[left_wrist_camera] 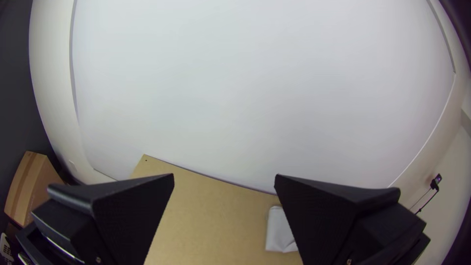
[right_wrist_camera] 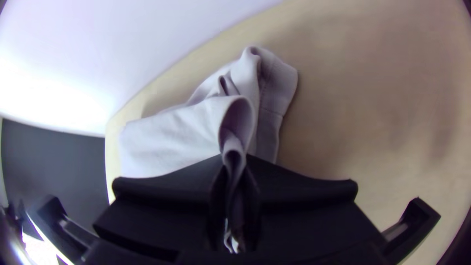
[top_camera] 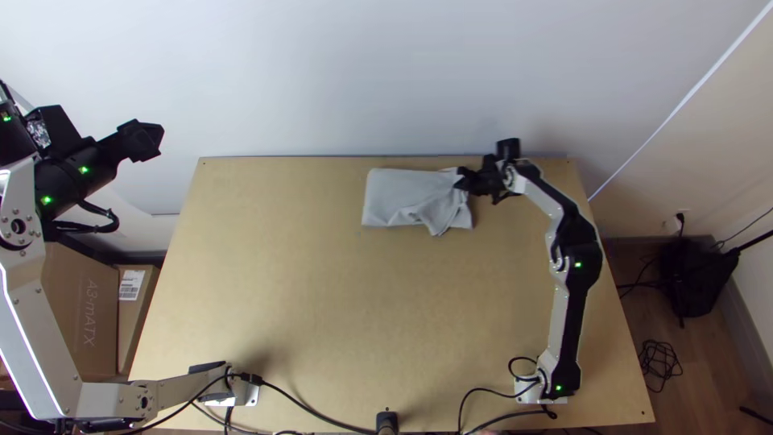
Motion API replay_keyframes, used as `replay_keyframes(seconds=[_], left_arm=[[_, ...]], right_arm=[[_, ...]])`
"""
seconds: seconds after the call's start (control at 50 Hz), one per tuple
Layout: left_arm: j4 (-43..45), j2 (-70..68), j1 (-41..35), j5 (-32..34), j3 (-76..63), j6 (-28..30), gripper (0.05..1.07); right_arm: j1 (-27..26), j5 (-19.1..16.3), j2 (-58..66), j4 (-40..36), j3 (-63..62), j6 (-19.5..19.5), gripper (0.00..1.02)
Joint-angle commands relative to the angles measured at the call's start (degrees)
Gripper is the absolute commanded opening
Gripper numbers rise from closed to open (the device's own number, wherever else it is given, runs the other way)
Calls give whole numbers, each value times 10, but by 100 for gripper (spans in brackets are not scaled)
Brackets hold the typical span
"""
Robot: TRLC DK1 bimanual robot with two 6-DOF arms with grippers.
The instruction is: Fold the t-shirt
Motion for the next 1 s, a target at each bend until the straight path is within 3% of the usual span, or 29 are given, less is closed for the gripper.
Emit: replay_keyframes(seconds=[0.0,0.38,0.7,0.92,0.94,0.98], left_arm=[[-3,-11,8,1,-9,9,103],[7,-12,10,4,-23,10,103],[19,-11,10,7,-30,11,103],[21,-13,13,7,-38,14,103],[21,-13,13,7,-38,15,103],[21,-14,16,7,-38,17,103]], right_arm=[[-72,13,-34,-3,-13,5,2],[-284,13,-78,-14,-50,-53,2],[-349,13,-91,-23,-55,-85,2],[-377,22,-89,-23,-32,-85,3],[-378,22,-89,-23,-30,-86,6],[-380,23,-91,-23,-27,-89,29]])
